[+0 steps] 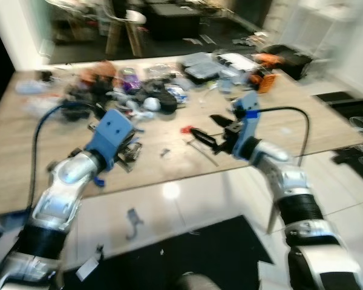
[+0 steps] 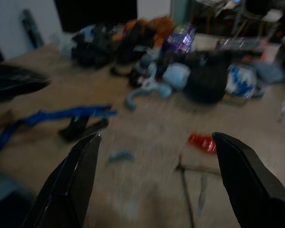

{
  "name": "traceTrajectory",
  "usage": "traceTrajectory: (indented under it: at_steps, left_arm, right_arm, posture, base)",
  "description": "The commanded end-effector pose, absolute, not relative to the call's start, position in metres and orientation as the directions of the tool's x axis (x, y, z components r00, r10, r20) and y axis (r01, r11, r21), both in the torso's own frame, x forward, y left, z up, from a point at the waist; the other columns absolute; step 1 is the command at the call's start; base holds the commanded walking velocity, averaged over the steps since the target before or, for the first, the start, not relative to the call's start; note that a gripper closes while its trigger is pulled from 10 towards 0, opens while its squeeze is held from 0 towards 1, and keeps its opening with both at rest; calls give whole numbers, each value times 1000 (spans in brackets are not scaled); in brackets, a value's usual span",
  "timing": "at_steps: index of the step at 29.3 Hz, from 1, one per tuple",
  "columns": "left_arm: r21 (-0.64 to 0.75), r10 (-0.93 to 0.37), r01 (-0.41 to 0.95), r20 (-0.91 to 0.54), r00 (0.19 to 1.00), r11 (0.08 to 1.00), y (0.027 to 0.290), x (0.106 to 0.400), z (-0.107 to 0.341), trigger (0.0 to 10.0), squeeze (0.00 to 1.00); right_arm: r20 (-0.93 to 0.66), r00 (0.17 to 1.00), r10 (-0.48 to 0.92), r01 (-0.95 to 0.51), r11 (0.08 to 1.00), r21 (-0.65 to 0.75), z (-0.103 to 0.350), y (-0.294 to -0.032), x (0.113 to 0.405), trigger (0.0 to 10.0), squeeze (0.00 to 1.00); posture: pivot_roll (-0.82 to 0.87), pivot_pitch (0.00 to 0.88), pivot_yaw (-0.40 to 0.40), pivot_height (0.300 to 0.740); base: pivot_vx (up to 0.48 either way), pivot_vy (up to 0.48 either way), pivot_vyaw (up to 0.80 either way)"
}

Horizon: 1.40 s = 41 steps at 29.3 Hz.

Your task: Picking trash to rubbish bin

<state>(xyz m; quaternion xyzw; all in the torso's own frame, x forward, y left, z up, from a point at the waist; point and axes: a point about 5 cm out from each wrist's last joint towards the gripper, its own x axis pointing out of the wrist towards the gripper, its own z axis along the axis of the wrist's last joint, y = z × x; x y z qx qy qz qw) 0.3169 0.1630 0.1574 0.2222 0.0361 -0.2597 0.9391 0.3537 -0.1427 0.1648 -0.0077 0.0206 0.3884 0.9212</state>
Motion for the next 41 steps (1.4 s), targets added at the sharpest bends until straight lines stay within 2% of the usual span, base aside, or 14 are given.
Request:
traceTrajectory:
  at_steps: [1,7,9,11,12,14,15,17,21,22,23,24,36,41]
  left_arm:
    - [427,-425,486,-236,874,762,167,318,151,10000,0]
    - [445,-230,317,-238,944,838,185,328,153,10000,0]
    - [446,-219,308,-240,946,841,186,328,153,10000,0]
    - [463,-141,257,-271,952,849,195,329,150,10000,0]
    - [463,-141,257,-271,952,849,195,329,150,10000,0]
    - [506,-69,230,-317,946,832,204,329,146,10000,0]
    - [506,-69,230,-317,946,832,204,329,146,10000,0]
    - [549,19,196,-362,932,813,217,327,139,10000,0]
    - [557,36,214,-403,914,802,223,324,136,10000,0]
    - [555,21,239,-421,907,796,223,322,135,10000,110]
    - [548,12,255,-436,900,797,224,321,134,10000,859]
    - [525,-11,282,-459,888,803,226,317,136,10000,1000]
    - [353,-83,309,-531,843,883,246,308,144,10000,1000]
    - [266,-115,301,-545,831,916,244,305,141,10000,1000]
  right_arm:
    - [-65,673,736,-738,674,-7,164,-140,350,10000,0]
    - [-54,639,767,-769,638,-41,166,-135,345,10000,0]
    - [-53,635,771,-773,633,-43,166,-135,344,10000,0]
    - [-83,568,819,-823,566,-46,165,-132,336,10000,0]
    - [-83,568,819,-823,566,-46,165,-132,336,10000,0]
    - [-150,476,867,-879,472,-65,159,-130,325,10000,0]
    - [-150,476,867,-879,472,-65,159,-130,325,10000,0]
    - [-188,386,903,-922,382,-59,156,-131,313,10000,0]
    - [-204,351,914,-936,346,-58,155,-131,307,10000,0]
    - [-205,351,914,-936,346,-59,155,-131,307,10000,0]
    - [-206,351,914,-936,346,-59,155,-131,307,10000,0]
    - [-208,350,913,-937,345,-61,156,-131,306,10000,0]
    - [-233,346,909,-938,340,-66,157,-134,305,10000,0]
    - [-240,343,908,-939,337,-65,156,-133,304,10000,0]
  posture:
    - [10,0,-33,740]
    - [12,0,-32,740]
    - [12,0,-32,740]
    - [12,0,-32,740]
    - [12,0,-32,740]
    - [12,0,-32,740]
    - [12,0,-32,740]
    - [11,0,-30,740]
    - [11,0,-30,740]
    - [11,0,-30,740]
    - [9,0,-30,740]
    - [11,0,-30,740]
    - [13,0,-33,740]
    - [13,0,-33,740]
  base:
    - [0,0,-800]
    - [0,0,-370]
    - [0,0,0]
    - [0,0,0]
    - [0,0,0]
    - [0,0,0]
    - [0,0,0]
    - [0,0,0]
    - [0,0,0]
    - [0,0,0]
    - [0,0,0]
    - [0,0,0]
    - [0,0,0]
    - [0,0,0]
